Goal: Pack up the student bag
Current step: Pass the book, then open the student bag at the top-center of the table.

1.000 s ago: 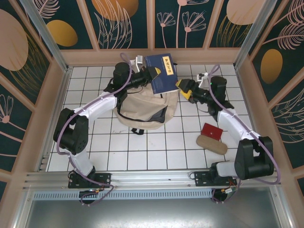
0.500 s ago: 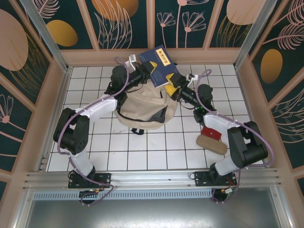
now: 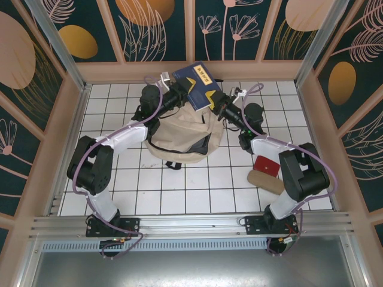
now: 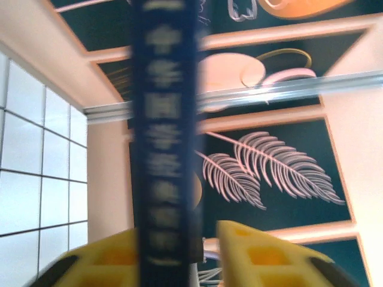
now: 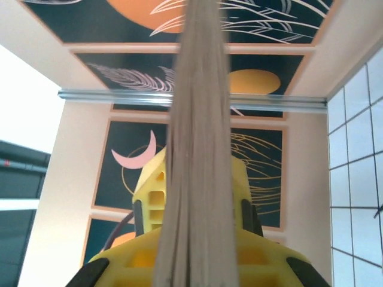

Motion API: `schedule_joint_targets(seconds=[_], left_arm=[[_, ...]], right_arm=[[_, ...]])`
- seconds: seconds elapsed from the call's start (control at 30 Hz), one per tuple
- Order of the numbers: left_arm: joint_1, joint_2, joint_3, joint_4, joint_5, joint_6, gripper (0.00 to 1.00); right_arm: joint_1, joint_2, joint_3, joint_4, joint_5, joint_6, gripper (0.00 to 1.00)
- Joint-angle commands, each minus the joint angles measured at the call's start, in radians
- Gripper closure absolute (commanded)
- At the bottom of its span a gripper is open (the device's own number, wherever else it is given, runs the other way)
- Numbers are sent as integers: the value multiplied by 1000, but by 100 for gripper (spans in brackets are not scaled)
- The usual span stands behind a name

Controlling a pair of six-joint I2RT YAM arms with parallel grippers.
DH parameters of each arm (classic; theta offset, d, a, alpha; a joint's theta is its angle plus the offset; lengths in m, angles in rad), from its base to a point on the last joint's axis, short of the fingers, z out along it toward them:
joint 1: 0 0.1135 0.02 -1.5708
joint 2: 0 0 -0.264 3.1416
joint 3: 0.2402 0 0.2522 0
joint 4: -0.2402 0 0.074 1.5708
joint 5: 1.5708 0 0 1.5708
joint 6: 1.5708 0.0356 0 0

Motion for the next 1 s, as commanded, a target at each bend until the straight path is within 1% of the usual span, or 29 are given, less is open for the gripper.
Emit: schedule_joint_targets(seconds=[0.0, 0.07, 0.13, 0.23, 0.33, 0.37, 0.43, 0.57, 0.67, 0.77, 0.9, 0.97], left_arm=[[3, -87, 9, -181, -95, 87, 49], [3, -107, 26, -333, -144, 189, 36], [3, -123, 34, -454, -168, 291, 30], [3, -147, 32, -629, -189, 461, 25], [-1, -178, 23, -788, -202, 663, 25], [-3, -184, 28, -839, -219, 717, 24], [-15, -193, 48, -988, -293, 807, 24], [-62, -174, 94, -1236, -454, 923, 24], [-117, -146, 142, -1358, -525, 973, 23], [-163, -112, 179, -1425, -535, 986, 23], [-221, -66, 200, -1432, -492, 1004, 24], [-236, -19, 218, -1439, -513, 1010, 25]], right_arm=[[-15, -81, 11, -138, 38, -110, 94], [-29, -132, 18, -292, 61, -195, 97], [-49, -180, 19, -411, 89, -278, 99], [-87, -250, 21, -599, 127, -406, 100], [-122, -296, 32, -758, 162, -508, 100], [-131, -307, 34, -789, 171, -532, 100], [-153, -327, 31, -849, 182, -572, 100], [-179, -349, 31, -922, 195, -630, 100], [-192, -351, 23, -958, 206, -652, 100], [-210, -348, 6, -964, 197, -644, 100], [-222, -347, -9, -965, 194, -635, 100], [-224, -345, -12, -966, 191, -631, 100]])
